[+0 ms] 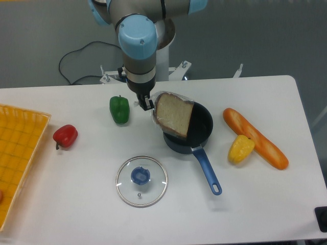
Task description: Put the toast in the pot
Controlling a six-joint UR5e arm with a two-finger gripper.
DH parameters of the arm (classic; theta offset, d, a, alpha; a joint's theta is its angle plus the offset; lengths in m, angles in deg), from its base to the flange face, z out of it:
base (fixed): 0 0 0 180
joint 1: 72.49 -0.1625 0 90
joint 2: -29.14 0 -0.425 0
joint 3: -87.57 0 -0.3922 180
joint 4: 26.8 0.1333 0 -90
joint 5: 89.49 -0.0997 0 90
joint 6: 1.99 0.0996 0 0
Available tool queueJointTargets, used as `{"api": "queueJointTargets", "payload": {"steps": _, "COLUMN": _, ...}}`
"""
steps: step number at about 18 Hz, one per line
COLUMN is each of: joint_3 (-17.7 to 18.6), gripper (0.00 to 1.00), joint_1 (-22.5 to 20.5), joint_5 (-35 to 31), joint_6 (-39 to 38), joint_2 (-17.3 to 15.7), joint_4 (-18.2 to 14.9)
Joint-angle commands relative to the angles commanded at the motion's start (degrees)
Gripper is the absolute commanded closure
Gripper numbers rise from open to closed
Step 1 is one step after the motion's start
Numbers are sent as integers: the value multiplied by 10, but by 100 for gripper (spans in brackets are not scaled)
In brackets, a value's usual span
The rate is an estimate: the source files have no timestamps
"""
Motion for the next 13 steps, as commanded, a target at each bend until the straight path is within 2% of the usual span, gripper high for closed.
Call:
{"api": "queueJointTargets", "payload": {"steps": 1, "joint_3": 0, "gripper": 82, "joint_1": 0, "joint_5": -3, "joint_6": 1, "joint_2": 0, "joint_4": 0}}
{"api": "queueJointTargets", "payload": {"steps": 3, "joint_3": 0, "gripper": 75, "joint_1": 2, "joint_5": -6, "joint_6": 1, "joint_2": 0, "joint_4": 0}}
{"api": "queueJointTargets", "payload": {"steps": 5, "joint_3": 0, "gripper": 59, "joint_1": 2, "joint_5": -7, "joint_6": 3, "joint_2": 0, "joint_4": 0}}
{"api": "queueJointTargets", "payload": {"steps": 7, "joint_3": 0, "gripper": 56, "joint_1": 2, "joint_5": -11, "joint_6": 14, "joint_2": 0, "joint_4": 0}}
{"api": "queueJointTargets", "payload": {"steps": 8, "joint_3": 0, "gripper": 48, "joint_1": 2, "joint_5": -18, "joint_6": 18, "joint_2": 0, "joint_4": 0}}
{"api": "queueJointTargets", "payload": {"steps": 10, "joint_3": 0, "gripper": 38, "joint_1": 1, "joint_5": -22, "joint_6": 26, "joint_2": 0, "joint_4": 0}}
{"api": "queueJointTargets", "payload": {"steps": 11, "joint_3": -2, "gripper": 27, "joint_1": 1, "joint_5": -22, "joint_6": 27, "joint_2": 1, "joint_4": 0}}
{"api": "queueJointTargets", "payload": {"steps": 13, "joint_3": -3, "gripper": 25, "joint_1": 2, "joint_5": -22, "joint_6": 28, "joint_2": 1, "joint_4": 0}}
